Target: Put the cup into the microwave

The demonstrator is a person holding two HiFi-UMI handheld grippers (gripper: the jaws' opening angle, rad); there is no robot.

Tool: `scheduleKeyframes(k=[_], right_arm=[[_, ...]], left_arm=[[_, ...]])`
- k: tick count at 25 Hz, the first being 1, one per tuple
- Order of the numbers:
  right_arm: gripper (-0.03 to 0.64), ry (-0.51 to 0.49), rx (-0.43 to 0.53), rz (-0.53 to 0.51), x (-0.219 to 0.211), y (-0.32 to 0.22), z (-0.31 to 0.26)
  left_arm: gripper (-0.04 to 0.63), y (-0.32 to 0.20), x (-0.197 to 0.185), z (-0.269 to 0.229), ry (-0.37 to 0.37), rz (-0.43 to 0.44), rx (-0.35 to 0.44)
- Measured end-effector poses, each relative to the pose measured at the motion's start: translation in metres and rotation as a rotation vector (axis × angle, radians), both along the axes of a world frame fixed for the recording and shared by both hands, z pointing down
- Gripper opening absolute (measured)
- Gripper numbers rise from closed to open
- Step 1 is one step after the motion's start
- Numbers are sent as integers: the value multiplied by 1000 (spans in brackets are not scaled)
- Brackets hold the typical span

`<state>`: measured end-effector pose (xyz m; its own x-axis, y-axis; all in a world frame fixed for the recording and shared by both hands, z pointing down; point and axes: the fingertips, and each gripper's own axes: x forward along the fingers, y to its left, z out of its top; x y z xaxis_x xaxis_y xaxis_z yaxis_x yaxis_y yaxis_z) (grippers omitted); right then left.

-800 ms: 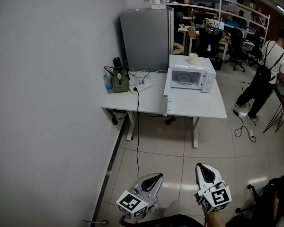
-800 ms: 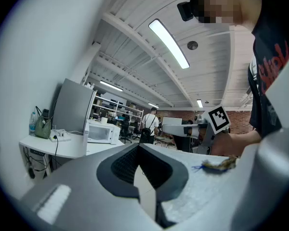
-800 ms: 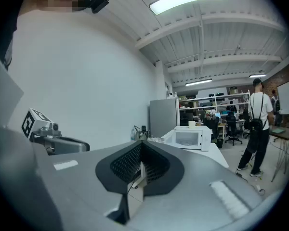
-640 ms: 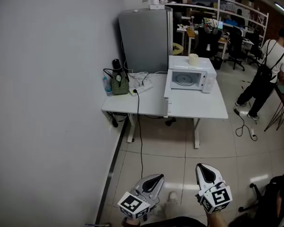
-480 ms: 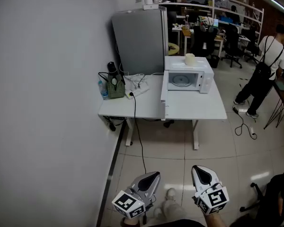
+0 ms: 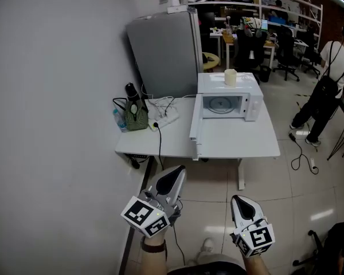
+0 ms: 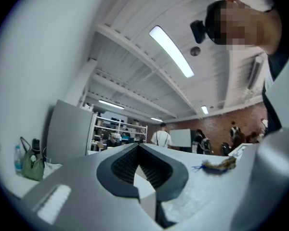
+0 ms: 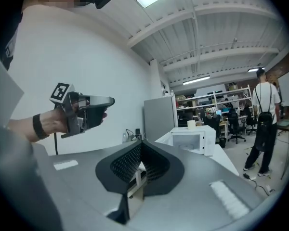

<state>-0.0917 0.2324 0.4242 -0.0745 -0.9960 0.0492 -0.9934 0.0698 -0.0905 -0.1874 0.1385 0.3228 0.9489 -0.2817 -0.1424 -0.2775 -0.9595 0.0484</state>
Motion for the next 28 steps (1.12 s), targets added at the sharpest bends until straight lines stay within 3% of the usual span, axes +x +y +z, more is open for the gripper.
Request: scheduleKeyframes(k=[2,5,6,9,12,16,20,23,28], right_arm=[[0,-6,42,26,20,-12,-15],[0,40,55,-10,51,-32,-29],[1,46,60,-21,56,-40,-33],[0,8,80,-15,61,-61,-42],[1,-8,71,-26,71,-82,-43],[0,4,44,-15,97,-120,-31],[0,0,30,3,123,-172,-24],[2,70,15,2,142,-214,-16],[2,103,-2,50,171,-281,-22]], left_arm=[[3,-15,15,1,-21,-25,-43],[3,-22,36,15,-23,-109,-250],[3,-16,46,17,-39,-110,-276],[3,8,84,32,-186,24,-168],[3,2,106,51,-222,99,-133],[3,-24,130,79,-267,179,-142],[3,-77,156,95,-260,197,-84],[3,-128,172,96,-229,165,-92],[3,-197,188,100,-206,135,-123]])
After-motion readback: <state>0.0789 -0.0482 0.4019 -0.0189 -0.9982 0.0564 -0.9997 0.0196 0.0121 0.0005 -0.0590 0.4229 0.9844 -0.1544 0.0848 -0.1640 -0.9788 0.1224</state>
